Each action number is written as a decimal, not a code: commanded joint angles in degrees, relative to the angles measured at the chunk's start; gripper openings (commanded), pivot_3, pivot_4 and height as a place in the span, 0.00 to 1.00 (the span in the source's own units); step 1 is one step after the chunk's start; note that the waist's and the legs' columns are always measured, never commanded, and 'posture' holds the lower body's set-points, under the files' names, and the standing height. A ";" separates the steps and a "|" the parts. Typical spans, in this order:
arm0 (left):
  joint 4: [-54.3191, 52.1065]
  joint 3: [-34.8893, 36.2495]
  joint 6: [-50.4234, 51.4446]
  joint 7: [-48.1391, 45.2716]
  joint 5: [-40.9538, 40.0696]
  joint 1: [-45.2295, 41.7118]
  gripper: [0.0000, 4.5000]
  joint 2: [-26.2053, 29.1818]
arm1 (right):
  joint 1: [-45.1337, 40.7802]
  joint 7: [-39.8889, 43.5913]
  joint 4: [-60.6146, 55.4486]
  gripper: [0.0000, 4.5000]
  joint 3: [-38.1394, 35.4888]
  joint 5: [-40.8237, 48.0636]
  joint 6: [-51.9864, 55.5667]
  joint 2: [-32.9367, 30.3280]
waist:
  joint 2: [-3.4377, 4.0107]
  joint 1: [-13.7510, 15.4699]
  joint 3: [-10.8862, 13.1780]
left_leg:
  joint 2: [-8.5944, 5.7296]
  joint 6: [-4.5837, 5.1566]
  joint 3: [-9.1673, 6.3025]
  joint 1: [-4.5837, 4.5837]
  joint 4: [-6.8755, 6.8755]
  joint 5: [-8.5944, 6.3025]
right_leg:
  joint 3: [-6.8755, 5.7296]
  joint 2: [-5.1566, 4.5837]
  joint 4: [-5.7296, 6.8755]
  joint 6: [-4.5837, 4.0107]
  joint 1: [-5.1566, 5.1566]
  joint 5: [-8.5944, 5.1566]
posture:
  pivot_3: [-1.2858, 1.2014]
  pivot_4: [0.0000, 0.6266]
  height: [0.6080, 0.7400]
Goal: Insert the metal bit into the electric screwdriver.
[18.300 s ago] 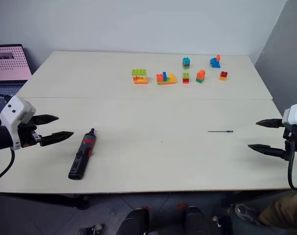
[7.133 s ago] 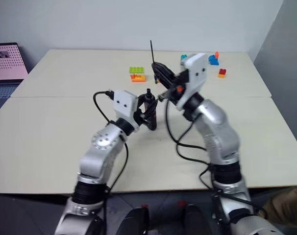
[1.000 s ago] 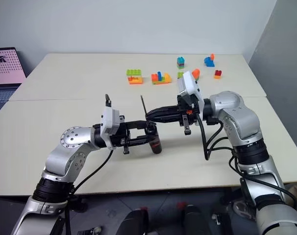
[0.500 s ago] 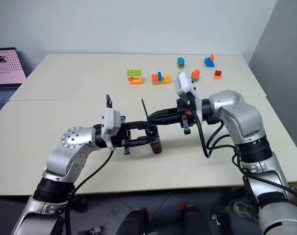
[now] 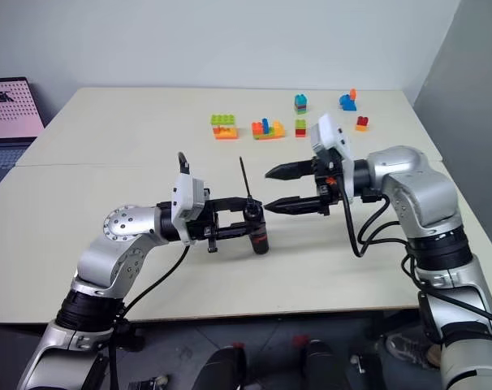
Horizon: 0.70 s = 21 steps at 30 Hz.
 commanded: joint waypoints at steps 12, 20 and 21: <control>36.33 -20.94 -26.39 -0.06 36.38 -28.16 0.36 -4.17 | 9.96 1.26 -12.06 0.83 -6.97 -9.06 -9.82 -21.70 | 0.06 0.74 0.11 | 0.00 0.01 0.20 -0.70 -0.09 -0.02 | 0.08 -0.01 -0.65 0.40 -0.40 0.13 | 0.52 0.24 1.00; 52.91 -26.10 -35.61 3.07 44.00 -31.49 0.36 -14.18 | 15.56 -1.24 -16.41 0.83 -7.44 -9.79 -8.85 -22.59 | 0.06 0.27 0.10 | 0.00 0.03 0.26 -0.71 -0.07 -0.03 | 0.12 -0.01 -0.79 0.53 -0.34 0.19 | 0.52 0.24 1.00; 53.53 -26.29 -36.50 3.07 44.50 -31.55 0.36 -14.43 | 16.05 -1.41 -16.62 0.83 -7.79 -9.65 -8.71 -22.81 | 0.08 0.28 0.10 | 0.00 0.02 0.26 -0.70 -0.07 -0.03 | 0.12 -0.02 -0.79 0.53 -0.31 0.19 | 0.52 0.24 1.00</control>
